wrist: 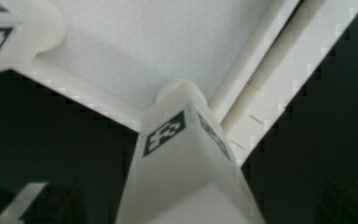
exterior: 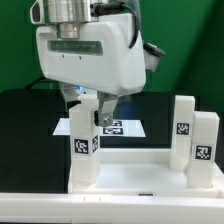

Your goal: Assemble desk

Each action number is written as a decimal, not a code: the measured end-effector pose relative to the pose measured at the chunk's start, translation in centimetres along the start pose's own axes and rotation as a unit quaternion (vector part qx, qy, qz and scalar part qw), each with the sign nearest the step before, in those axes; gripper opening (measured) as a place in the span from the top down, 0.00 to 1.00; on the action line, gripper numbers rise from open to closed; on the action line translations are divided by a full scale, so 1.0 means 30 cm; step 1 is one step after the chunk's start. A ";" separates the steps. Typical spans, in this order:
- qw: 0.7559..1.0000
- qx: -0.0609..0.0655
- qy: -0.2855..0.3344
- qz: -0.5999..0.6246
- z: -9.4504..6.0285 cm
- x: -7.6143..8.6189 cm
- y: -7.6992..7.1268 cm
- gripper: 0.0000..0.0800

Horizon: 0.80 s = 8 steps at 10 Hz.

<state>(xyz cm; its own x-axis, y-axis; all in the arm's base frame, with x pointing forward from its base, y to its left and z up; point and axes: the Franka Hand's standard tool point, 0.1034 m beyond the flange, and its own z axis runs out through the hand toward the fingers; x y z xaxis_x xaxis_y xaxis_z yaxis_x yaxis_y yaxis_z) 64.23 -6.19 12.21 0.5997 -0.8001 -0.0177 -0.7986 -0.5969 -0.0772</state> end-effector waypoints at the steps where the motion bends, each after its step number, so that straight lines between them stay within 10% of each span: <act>1: 1.000 0.000 0.000 -0.031 0.000 0.000 0.001 0.19; 8: 0.944 -0.034 0.010 -0.329 0.004 0.005 0.014 0.19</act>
Offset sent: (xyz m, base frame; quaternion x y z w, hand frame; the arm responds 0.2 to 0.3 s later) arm -0.0010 -0.0010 -0.0034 -0.0363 0.0236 -0.2617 0.9642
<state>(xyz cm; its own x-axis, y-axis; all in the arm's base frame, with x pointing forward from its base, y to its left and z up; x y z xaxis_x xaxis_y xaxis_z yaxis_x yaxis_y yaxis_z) 63.99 -6.57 12.05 0.9663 -0.2556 0.0299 -0.2557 -0.9668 -0.0014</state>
